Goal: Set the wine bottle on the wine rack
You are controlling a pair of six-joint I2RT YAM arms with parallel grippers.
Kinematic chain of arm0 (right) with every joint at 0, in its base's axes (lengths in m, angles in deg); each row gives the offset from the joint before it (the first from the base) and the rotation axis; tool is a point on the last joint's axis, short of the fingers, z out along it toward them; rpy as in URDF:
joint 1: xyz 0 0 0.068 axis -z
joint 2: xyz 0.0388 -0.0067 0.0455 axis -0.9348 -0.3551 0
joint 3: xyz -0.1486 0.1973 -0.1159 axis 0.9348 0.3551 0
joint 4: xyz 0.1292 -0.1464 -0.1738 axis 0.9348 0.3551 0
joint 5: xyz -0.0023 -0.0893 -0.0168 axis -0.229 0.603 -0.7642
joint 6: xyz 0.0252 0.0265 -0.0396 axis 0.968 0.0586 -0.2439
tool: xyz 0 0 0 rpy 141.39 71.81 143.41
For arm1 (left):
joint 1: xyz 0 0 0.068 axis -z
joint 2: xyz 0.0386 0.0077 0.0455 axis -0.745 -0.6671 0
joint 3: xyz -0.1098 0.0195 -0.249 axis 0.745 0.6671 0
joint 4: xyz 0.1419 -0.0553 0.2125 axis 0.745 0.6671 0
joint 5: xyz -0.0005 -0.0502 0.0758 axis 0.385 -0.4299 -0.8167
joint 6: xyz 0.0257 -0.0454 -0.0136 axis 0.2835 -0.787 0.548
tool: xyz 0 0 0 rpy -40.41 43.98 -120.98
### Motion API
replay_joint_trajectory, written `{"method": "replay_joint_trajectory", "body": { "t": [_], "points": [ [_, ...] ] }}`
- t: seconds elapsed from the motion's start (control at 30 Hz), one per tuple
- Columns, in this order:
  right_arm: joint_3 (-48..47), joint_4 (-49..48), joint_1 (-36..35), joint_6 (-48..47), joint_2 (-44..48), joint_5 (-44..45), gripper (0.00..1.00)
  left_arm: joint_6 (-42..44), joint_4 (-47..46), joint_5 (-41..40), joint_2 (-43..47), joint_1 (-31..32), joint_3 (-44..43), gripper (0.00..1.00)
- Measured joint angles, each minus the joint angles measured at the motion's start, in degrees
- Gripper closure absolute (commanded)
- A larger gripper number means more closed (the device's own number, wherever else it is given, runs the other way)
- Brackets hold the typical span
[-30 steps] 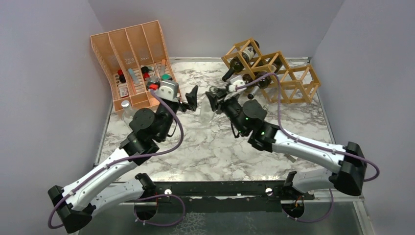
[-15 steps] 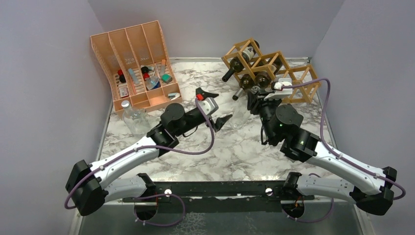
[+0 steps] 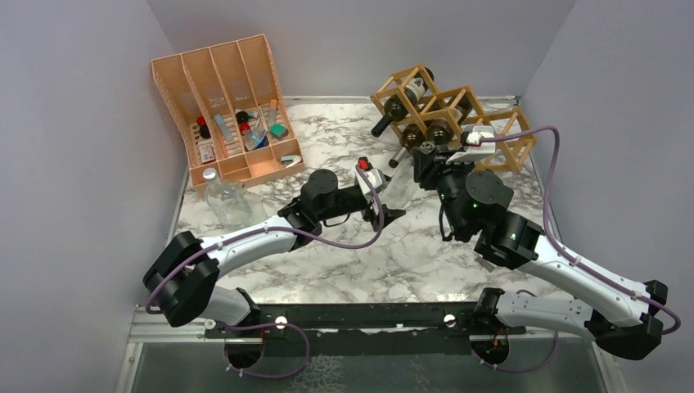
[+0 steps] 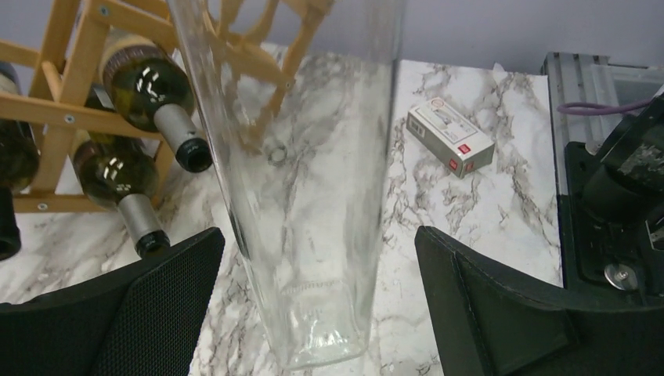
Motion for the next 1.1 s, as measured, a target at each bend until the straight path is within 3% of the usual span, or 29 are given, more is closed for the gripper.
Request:
{"method": "replay_joint_trajectory", "body": {
  "t": [0.1,0.27,0.47,0.53,0.63,0.7,0.83,1.1],
  "points": [
    [-0.09,0.42,0.0,1.31,0.0,-1.68,0.99,-0.92,-0.31,-0.37,-2.34,-0.02,-0.02,0.05],
    [-0.31,2.19,0.0,3.65,0.02,-4.24,0.99,-0.74,-3.65,-0.81,-2.99,-0.02,0.0,0.23],
    [-0.31,5.44,0.0,6.67,1.01,-6.32,0.99,1.99,-9.9,-1.53,-2.56,0.04,2.78,0.78],
    [-0.31,6.64,0.02,7.72,1.66,-7.21,0.9,4.0,-10.75,-1.42,-2.56,-0.09,3.15,1.0],
    [-0.31,8.48,0.02,9.01,2.62,-8.17,0.55,6.32,-11.17,-1.4,-2.58,-0.07,3.32,1.0],
    [-0.44,9.84,0.02,9.92,3.21,-8.87,0.44,8.04,-11.19,-1.42,-2.58,-0.07,3.43,1.0],
    [-2.99,14.51,0.0,12.94,4.02,-11.32,0.37,16.22,-11.28,-1.2,-2.56,-0.07,4.59,1.0],
    [-12.37,29.64,0.0,15.15,4.46,-17.77,0.34,40.52,-5.33,2.03,0.35,-0.07,6.49,1.0]
  ]
}}
